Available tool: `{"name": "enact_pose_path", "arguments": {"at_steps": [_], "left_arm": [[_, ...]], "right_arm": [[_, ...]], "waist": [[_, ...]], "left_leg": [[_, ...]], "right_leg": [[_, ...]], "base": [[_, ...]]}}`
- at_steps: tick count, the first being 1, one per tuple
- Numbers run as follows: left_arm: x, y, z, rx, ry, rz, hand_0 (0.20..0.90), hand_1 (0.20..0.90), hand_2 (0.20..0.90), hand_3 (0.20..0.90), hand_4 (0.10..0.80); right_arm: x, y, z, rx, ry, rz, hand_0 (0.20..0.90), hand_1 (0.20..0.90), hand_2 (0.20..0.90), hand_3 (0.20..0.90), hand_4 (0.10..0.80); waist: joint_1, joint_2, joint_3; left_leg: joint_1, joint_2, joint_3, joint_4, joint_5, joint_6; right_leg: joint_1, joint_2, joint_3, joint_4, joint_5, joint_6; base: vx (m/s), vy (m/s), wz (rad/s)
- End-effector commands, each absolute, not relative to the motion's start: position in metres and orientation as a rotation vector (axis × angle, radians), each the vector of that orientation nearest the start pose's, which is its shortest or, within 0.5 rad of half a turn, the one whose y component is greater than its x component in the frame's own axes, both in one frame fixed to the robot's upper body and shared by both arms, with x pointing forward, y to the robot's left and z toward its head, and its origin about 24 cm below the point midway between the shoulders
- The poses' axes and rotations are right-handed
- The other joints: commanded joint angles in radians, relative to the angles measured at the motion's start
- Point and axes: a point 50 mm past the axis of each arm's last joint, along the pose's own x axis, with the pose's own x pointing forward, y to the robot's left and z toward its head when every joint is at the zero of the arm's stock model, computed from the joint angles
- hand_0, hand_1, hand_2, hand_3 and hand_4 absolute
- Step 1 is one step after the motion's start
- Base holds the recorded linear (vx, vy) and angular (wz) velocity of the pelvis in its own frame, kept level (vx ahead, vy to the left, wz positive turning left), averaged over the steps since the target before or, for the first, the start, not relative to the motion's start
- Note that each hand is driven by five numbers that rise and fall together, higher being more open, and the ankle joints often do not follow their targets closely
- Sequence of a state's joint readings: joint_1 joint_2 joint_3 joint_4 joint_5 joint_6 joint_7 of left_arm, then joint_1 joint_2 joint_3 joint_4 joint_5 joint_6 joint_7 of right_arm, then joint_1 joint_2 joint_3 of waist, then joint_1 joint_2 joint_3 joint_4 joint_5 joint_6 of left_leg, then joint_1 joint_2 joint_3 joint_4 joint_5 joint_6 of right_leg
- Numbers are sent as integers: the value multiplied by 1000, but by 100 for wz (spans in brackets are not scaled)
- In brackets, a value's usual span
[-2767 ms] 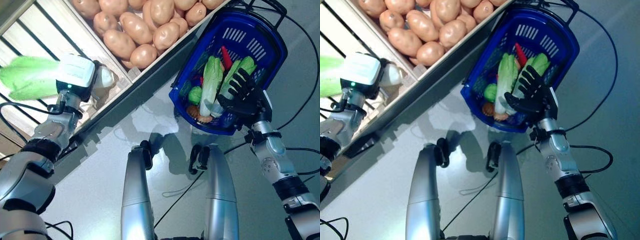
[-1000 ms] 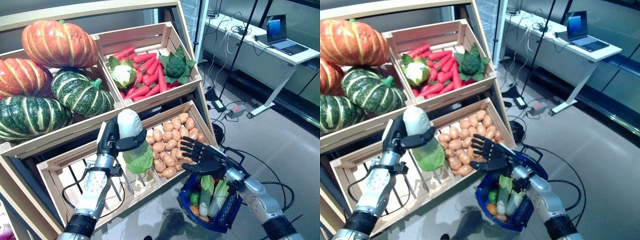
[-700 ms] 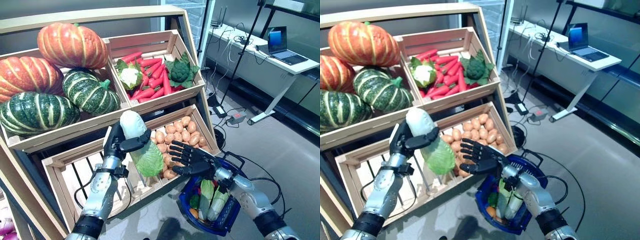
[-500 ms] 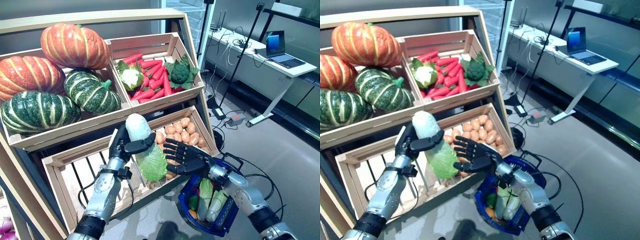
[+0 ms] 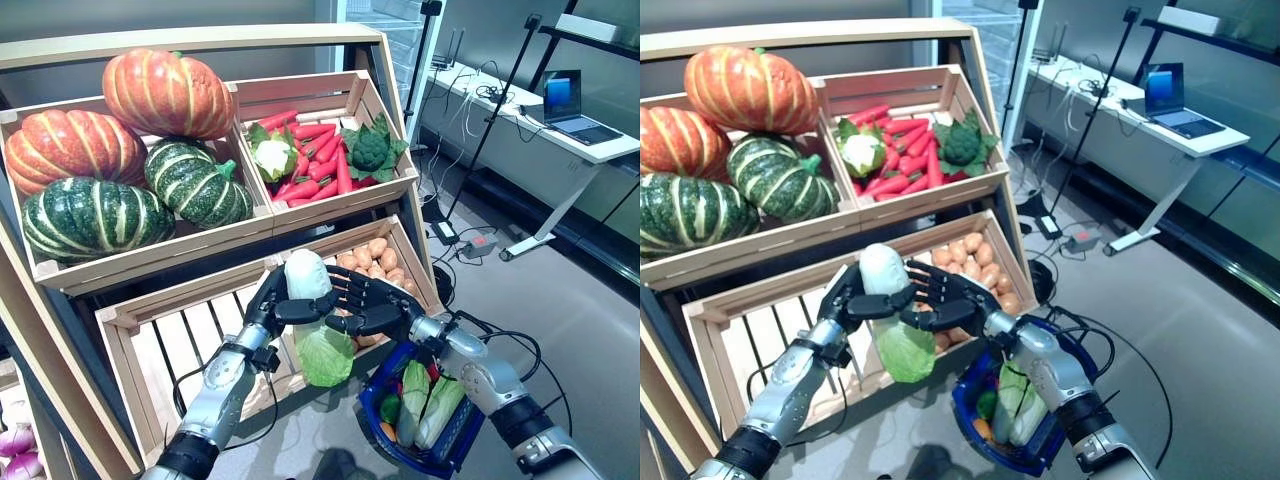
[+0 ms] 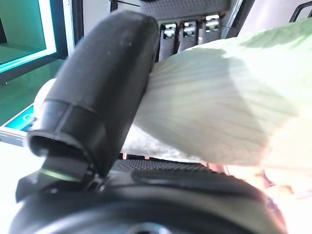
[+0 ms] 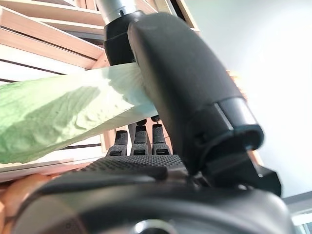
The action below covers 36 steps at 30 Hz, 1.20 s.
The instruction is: Put vegetables into the basket
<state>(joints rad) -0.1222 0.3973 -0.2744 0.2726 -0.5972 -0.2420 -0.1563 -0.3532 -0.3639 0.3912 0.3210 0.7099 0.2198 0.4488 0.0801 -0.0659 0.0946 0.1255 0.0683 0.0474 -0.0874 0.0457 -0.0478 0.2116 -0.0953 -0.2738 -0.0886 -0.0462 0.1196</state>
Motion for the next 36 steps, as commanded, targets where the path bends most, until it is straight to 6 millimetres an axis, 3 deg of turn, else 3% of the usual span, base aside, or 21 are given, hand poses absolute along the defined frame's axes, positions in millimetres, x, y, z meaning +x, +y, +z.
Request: {"name": "enact_pose_path", "arguments": {"at_steps": [1, 12, 17, 22, 27, 28, 29, 36], "left_arm": [[286, 142, 91, -230, -305, -459, 300, 300, 300, 300, 400], [289, 135, 111, -234, -388, -482, 300, 300, 300, 300, 400], [290, 136, 114, -256, -398, -479, 300, 300, 300, 300, 400], [290, 130, 116, -275, -402, -497, 300, 300, 300, 300, 400], [290, 125, 115, -329, -376, -511, 300, 300, 300, 300, 400], [290, 124, 114, -338, -369, -518, 300, 300, 300, 300, 400], [289, 122, 112, -353, -356, -527, 300, 300, 300, 300, 400], [282, 112, 99, -367, -301, -587, 300, 300, 300, 300, 400]], "right_arm": [[305, -88, 50, 228, 308, 898, 900, 900, 900, 900, 800], [295, -106, 0, 247, 570, 842, 900, 900, 900, 900, 800], [288, -107, -12, 298, 618, 849, 900, 900, 900, 900, 800], [282, -95, -15, 345, 613, 889, 900, 900, 900, 900, 800], [289, -80, 0, 433, 525, 902, 900, 900, 900, 900, 800], [291, -77, 5, 459, 493, 898, 804, 804, 804, 804, 736], [294, -74, 12, 494, 452, 892, 300, 300, 300, 300, 400], [300, -58, 45, 553, 283, 923, 300, 300, 300, 300, 400]], "waist": [[21, 9, -61], [39, 10, -60], [39, 14, -58], [38, 17, -53], [39, 20, -52], [38, 21, -52], [38, 22, -51], [32, 24, -53]], "left_leg": [[-14, -9, -18, 0, -62, 16], [-14, -12, -45, 0, -60, 18], [-17, -13, -48, 0, -57, 18], [-15, -16, -53, 0, -57, 19], [-12, -17, -55, 0, -56, 19], [-12, -17, -55, 0, -56, 20], [-11, -17, -54, 0, -56, 19], [-15, -17, -50, 0, -57, 21]], "right_leg": [[-32, -11, -26, 1, 39, -57], [-25, -14, -37, 1, 36, -60], [-27, -14, -35, 1, 38, -61], [-26, -15, -33, 1, 39, -62], [-23, -16, -31, 1, 40, -63], [-23, -16, -31, 1, 40, -64], [-22, -16, -32, 1, 41, -64], [-28, -17, -27, 1, 42, -61]], "base": [[6, 8, 16], [4, 21, 11], [1, 4, 1], [0, 0, 0], [0, 0, 0], [0, 0, 0], [6, 3, 3], [4, 1, 3]]}}
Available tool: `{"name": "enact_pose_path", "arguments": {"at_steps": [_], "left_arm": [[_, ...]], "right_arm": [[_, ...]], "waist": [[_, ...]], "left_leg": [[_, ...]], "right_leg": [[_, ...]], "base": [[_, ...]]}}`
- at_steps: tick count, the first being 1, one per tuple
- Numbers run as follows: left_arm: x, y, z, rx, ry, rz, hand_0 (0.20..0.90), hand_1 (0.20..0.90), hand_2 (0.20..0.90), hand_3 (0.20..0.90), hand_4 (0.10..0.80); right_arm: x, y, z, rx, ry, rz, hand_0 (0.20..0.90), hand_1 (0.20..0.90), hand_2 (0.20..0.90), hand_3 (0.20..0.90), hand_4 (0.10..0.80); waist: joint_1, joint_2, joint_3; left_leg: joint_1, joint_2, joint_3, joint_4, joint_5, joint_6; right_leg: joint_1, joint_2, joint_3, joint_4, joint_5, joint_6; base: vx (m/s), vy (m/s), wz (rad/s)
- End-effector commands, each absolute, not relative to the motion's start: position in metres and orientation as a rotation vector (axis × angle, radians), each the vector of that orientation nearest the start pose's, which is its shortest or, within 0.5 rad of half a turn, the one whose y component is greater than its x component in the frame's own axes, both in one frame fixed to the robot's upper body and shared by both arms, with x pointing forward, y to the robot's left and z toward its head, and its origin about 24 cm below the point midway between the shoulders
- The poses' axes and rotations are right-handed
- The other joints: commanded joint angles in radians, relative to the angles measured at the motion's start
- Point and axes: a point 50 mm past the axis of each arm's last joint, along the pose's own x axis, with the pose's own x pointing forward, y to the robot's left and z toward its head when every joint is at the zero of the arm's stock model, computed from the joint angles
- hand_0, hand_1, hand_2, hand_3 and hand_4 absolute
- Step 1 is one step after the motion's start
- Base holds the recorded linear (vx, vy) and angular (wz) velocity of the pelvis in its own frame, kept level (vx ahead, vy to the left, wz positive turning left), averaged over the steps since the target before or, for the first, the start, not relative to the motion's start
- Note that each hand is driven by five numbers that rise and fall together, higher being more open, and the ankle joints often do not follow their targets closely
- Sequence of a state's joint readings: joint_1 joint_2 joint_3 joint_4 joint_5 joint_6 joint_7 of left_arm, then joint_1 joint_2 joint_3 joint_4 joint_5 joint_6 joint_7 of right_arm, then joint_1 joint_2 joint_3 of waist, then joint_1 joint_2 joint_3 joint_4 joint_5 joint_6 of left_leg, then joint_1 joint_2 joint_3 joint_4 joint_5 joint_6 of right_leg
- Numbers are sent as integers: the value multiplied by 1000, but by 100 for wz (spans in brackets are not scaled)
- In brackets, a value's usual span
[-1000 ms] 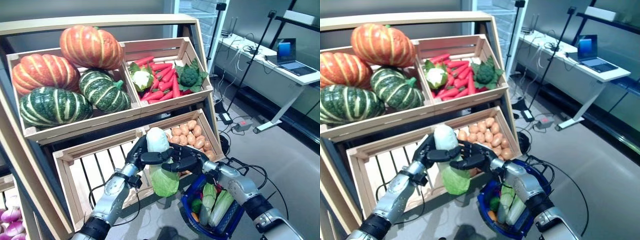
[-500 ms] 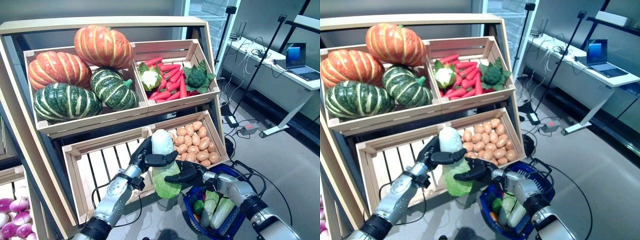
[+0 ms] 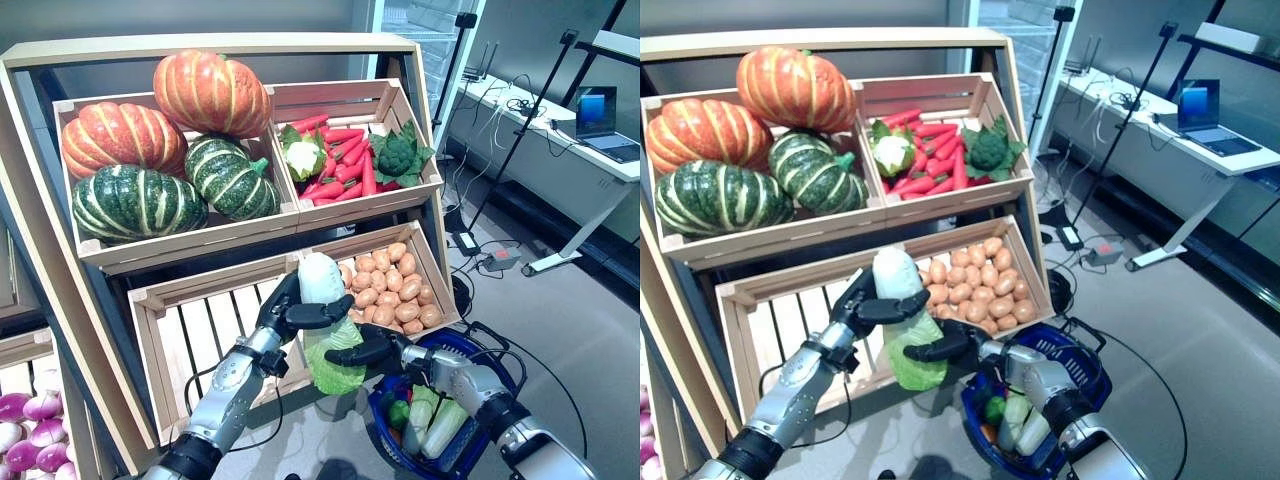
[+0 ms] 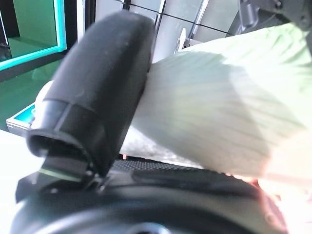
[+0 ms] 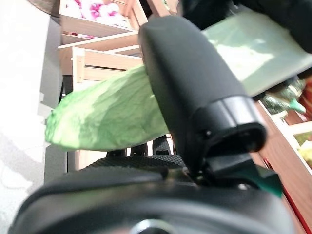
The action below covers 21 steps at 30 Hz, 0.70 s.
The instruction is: Put vegetables into the basket
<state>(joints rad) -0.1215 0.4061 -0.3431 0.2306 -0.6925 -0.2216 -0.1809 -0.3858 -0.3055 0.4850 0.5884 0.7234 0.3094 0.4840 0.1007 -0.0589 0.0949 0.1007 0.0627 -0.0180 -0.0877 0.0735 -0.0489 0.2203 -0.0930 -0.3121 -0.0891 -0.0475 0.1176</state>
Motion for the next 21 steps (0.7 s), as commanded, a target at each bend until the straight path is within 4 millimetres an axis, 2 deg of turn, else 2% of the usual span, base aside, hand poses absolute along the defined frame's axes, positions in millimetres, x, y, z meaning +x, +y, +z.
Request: {"name": "enact_pose_path", "arguments": {"at_steps": [1, 6, 11, 12, 13, 14, 21], "left_arm": [[282, 111, 99, -367, -301, -593, 300, 300, 300, 300, 400], [282, 106, 102, -363, -294, -624, 300, 300, 300, 300, 400], [282, 105, 100, -356, -277, -627, 300, 300, 300, 300, 400], [281, 105, 99, -348, -266, -628, 340, 340, 340, 340, 427], [281, 105, 97, -335, -256, -634, 707, 707, 707, 707, 671], [280, 105, 95, -313, -248, -637, 900, 900, 900, 900, 800], [278, 118, 85, -148, -198, -651, 900, 900, 900, 900, 800]], "right_arm": [[301, -58, 47, 549, 275, 927, 300, 300, 300, 300, 400], [309, -63, 56, 541, 249, 906, 300, 300, 300, 300, 400], [312, -68, 56, 551, 248, 872, 300, 300, 300, 300, 400], [311, -69, 55, 551, 250, 867, 300, 300, 300, 300, 400], [311, -70, 53, 544, 252, 857, 300, 300, 300, 300, 400], [310, -72, 51, 532, 252, 845, 300, 300, 300, 300, 400], [308, -93, 47, 523, 233, 771, 300, 300, 300, 300, 400]], "waist": [[11, 16, -53], [11, 13, -57], [7, 15, -63], [6, 15, -64], [4, 16, -64], [3, 17, -64], [-11, 23, -61]], "left_leg": [[9, -11, 17, 0, -85, 22], [8, -11, 17, 0, -86, 24], [7, -9, 25, 0, -87, 24], [7, -8, 27, 0, -87, 24], [6, -8, 29, 0, -87, 24], [6, -7, 31, 0, -87, 24], [7, -3, 49, 0, -89, 25]], "right_leg": [[-38, -20, 11, 2, 44, -58], [-39, -21, 11, 2, 44, -57], [-41, -22, 10, 2, 45, -56], [-43, -22, 11, 2, 45, -55], [-44, -22, 12, 2, 45, -55], [-45, -21, 14, 2, 45, -55], [-52, -18, 27, 2, 46, -51]], "base": [[-3, -1, 8], [-2, -1, 2], [0, 0, 0], [0, 0, 0], [0, 0, 0], [0, 0, 0], [-1, 1, -1]]}}
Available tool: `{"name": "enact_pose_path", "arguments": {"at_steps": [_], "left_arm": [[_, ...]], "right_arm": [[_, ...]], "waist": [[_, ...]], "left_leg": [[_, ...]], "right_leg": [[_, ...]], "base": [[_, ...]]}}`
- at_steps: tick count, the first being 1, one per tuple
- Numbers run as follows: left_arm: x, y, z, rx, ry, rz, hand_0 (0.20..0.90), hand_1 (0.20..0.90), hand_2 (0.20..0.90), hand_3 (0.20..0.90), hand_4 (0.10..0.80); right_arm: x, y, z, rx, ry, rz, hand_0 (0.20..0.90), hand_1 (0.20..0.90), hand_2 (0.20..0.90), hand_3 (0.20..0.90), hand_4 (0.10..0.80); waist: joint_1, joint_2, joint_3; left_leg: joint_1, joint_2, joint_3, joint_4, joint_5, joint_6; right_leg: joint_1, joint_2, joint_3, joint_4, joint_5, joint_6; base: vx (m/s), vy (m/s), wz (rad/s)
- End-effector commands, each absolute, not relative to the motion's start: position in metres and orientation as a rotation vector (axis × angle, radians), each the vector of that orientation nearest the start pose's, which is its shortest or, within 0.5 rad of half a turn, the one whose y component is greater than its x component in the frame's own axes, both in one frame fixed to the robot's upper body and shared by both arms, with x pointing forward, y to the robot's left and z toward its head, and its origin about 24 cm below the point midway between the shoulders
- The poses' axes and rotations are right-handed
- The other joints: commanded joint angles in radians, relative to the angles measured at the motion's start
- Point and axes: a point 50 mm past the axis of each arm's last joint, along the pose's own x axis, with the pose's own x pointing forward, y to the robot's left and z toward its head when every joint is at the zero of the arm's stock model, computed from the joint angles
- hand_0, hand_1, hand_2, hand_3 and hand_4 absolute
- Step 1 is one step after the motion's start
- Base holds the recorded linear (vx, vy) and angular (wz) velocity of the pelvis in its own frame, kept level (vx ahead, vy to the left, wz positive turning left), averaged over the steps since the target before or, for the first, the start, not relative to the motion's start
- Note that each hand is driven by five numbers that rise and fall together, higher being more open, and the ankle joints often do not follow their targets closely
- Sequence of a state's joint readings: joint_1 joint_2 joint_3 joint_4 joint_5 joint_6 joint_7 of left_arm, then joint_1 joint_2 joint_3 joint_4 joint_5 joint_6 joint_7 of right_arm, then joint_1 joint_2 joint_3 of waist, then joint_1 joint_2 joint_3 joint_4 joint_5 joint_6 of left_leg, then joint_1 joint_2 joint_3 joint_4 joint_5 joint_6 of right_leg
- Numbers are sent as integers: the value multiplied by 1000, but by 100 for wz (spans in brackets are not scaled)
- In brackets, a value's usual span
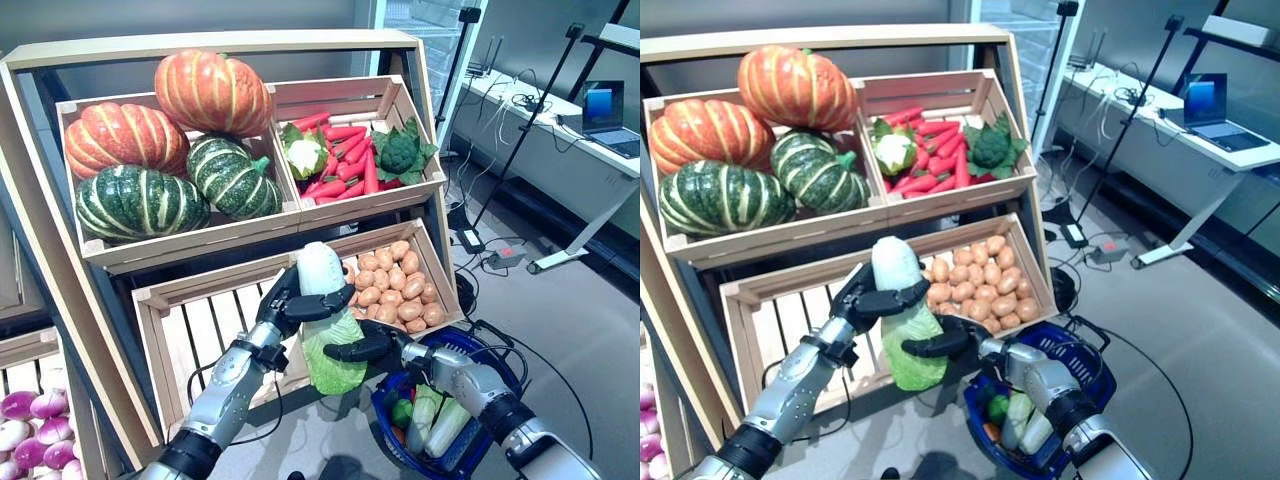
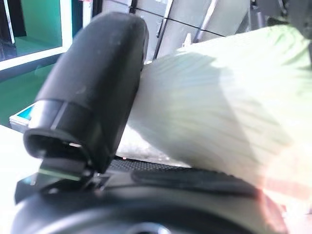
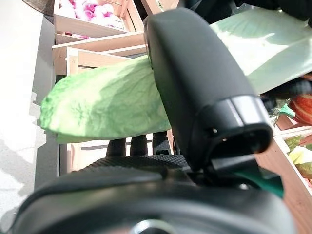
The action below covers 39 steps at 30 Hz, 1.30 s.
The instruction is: Put vegetables into the basket
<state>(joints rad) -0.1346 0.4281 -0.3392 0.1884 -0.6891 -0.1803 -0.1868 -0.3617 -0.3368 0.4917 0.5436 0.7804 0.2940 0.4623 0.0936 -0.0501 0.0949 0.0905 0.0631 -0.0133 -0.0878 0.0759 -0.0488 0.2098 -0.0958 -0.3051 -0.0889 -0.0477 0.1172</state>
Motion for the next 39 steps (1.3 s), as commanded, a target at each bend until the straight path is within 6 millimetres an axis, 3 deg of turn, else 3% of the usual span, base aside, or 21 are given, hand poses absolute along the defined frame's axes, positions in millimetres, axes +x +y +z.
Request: {"name": "enact_pose_path", "arguments": {"at_steps": [1, 7, 21, 26, 35, 39], "left_arm": [[277, 123, 84, -125, -191, -640, 900, 900, 900, 900, 800], [279, 148, 79, -43, -152, -539, 900, 900, 900, 900, 800], [263, 197, 50, -56, -96, -211, 900, 900, 900, 900, 800], [261, 218, 46, -3, -86, -94, 900, 900, 900, 900, 800], [264, 227, 39, -29, -55, 19, 900, 900, 900, 900, 800], [264, 225, 33, -17, -35, 29, 900, 900, 900, 900, 800]], "right_arm": [[307, -97, 45, 520, 234, 760, 300, 300, 300, 300, 400], [298, -119, 29, 532, 261, 691, 300, 300, 300, 300, 400], [263, -203, -21, 587, 319, 262, 300, 300, 300, 300, 400], [255, -237, -23, 571, 299, 139, 300, 300, 300, 300, 400], [249, -266, -28, 582, 294, -32, 300, 300, 300, 300, 400], [243, -299, -40, 550, 363, -246, 300, 300, 300, 300, 400]], "waist": [[-7, 16, -62], [-22, 25, -64], [-52, 27, -43], [-64, 23, -29], [-76, 21, -29], [-57, 20, -25]], "left_leg": [[17, -2, 49, 1, -90, 25], [17, 9, 73, 1, -88, 22], [34, 26, 117, 1, -96, 21], [38, 31, 128, 1, -96, 21], [49, 32, 138, 1, -102, 20], [57, 33, 140, 1, -102, 21]], "right_leg": [[-43, -15, 23, 2, 47, -50], [-54, -12, 39, 2, 52, -47], [-63, -3, 75, 2, 56, -48], [-67, 3, 93, 2, 60, -50], [-62, 8, 108, 2, 61, -50], [-55, 11, 103, 2, 58, -54]], "base": [[-4, 7, -5], [-9, 18, -8], [0, 2, -14], [-13, -15, -16], [26, -12, -10], [94, -36, -6]]}}
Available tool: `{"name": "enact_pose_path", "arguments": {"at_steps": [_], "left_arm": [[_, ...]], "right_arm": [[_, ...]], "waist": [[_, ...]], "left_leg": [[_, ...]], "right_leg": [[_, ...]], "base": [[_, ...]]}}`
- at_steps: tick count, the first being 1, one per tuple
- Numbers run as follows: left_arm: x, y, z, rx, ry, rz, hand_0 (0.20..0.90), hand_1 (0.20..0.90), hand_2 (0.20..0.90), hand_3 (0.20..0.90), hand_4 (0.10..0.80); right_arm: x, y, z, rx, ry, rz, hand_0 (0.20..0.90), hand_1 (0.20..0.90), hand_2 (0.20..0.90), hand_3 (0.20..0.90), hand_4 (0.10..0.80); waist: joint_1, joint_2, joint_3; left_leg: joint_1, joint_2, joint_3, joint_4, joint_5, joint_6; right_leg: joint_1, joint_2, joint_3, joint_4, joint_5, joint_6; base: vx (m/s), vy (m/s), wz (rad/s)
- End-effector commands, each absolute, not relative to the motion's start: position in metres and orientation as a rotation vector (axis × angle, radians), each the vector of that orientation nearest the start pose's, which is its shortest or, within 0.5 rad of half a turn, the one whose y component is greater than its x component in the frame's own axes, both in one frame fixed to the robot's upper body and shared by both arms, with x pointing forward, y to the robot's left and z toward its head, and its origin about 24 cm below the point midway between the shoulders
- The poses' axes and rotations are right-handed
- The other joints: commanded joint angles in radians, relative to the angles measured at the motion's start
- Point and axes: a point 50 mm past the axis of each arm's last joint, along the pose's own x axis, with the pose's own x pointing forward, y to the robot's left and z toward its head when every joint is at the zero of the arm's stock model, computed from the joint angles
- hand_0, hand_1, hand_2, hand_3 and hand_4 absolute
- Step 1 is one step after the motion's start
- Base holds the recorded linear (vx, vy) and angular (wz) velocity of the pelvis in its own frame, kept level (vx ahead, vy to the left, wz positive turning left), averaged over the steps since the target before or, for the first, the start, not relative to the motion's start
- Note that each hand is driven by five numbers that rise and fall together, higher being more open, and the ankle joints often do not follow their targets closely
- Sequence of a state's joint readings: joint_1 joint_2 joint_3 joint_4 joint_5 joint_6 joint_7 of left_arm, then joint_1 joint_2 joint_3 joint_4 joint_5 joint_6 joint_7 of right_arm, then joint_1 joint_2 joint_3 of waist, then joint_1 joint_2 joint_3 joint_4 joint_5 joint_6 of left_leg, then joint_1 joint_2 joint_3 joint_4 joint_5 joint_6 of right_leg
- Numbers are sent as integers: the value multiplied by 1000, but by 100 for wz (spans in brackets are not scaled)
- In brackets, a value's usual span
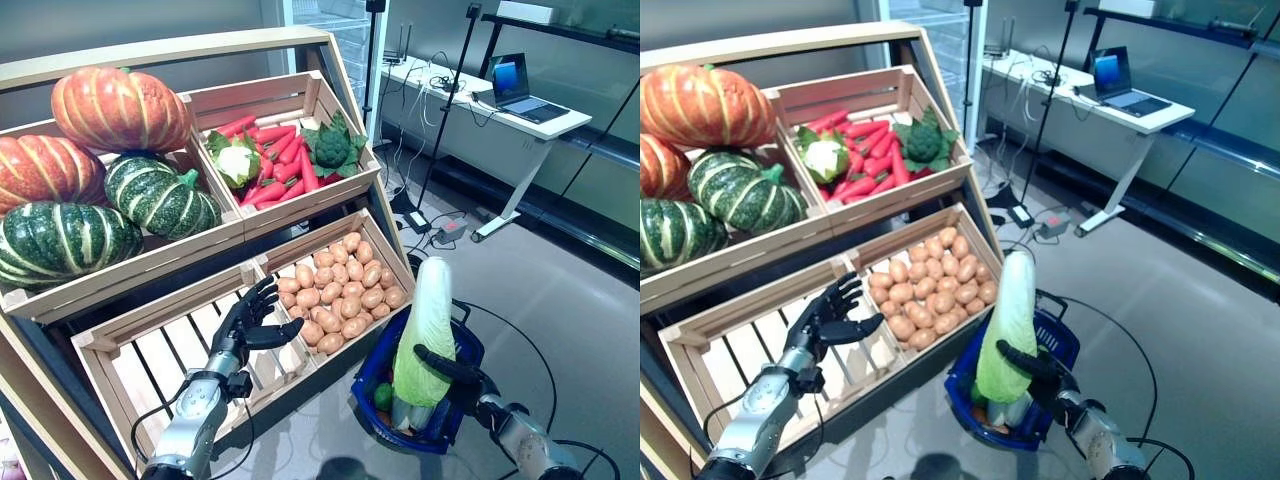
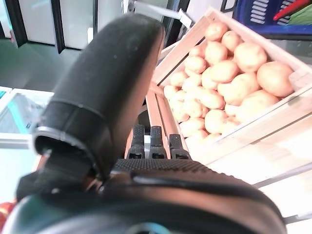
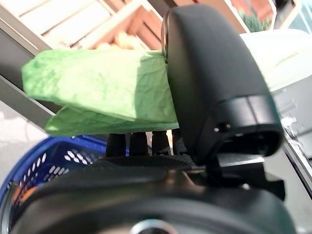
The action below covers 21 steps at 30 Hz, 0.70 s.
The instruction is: Put vegetables into the basket
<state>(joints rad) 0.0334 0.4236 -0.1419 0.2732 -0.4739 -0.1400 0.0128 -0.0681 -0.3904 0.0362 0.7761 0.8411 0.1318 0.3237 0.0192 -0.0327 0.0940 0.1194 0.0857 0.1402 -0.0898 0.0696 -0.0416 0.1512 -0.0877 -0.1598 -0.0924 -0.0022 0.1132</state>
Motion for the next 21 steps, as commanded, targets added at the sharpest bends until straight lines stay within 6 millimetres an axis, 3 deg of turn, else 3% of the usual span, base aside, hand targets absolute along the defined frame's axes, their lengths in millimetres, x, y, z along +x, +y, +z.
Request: {"name": "enact_pose_path", "arguments": {"at_steps": [1, 3, 6, 8, 11, 17, 21], "left_arm": [[263, 226, 32, -14, -32, 24, 900, 900, 900, 900, 800], [263, 226, 32, -16, -31, 20, 900, 900, 900, 900, 800], [275, 218, 42, -5, -63, -13, 900, 900, 900, 900, 800], [289, 212, 61, -8, -152, -45, 900, 900, 900, 900, 800], [302, 201, 89, -53, -263, -120, 900, 900, 900, 900, 800], [304, 193, 115, -177, -430, -111, 900, 900, 900, 900, 800], [302, 195, 125, -212, -499, -91, 900, 900, 900, 900, 800]], "right_arm": [[240, -308, -43, 551, 390, -303, 300, 300, 300, 300, 400], [233, -319, -49, 556, 426, -389, 300, 300, 300, 300, 400], [239, -331, -46, 583, 432, -509, 300, 300, 300, 300, 400], [260, -330, -31, 599, 374, -535, 300, 300, 300, 300, 400], [284, -332, -7, 568, 308, -541, 300, 300, 300, 300, 400], [306, -347, 32, 494, 209, -538, 300, 300, 300, 300, 400], [319, -354, 60, 418, 158, -504, 300, 300, 300, 300, 400]], "waist": [[23, 1, -21], [35, 2, -5], [55, 7, 68], [55, 23, 171], [46, 48, 255], [36, 82, 336], [33, 105, 371]], "left_leg": [[30, 11, -13, 3, -95, 14], [23, 9, -14, 23, -94, 14], [-108, 4, -36, 209, -142, 14], [-246, -1, -53, 371, -184, 26], [-421, -11, -65, 559, -233, 35], [-659, -37, -66, 835, -328, 66], [-770, -30, -62, 1016, -414, 73]], "right_leg": [[7, 4, -45, 5, 11, -52], [3, 4, -50, 29, 2, -57], [-92, -8, -69, 171, -50, -76], [-222, -28, -82, 342, -96, -91], [-392, -60, -84, 554, -156, -118], [-649, -146, -70, 895, -251, -144], [-770, -173, -38, 1068, -323, -149]], "base": [[121, -47, -4], [54, -48, -2], [-155, -59, 3], [-420, -41, 15], [-344, 26, -3], [-184, 50, 15], [-68, 10, 8]]}}
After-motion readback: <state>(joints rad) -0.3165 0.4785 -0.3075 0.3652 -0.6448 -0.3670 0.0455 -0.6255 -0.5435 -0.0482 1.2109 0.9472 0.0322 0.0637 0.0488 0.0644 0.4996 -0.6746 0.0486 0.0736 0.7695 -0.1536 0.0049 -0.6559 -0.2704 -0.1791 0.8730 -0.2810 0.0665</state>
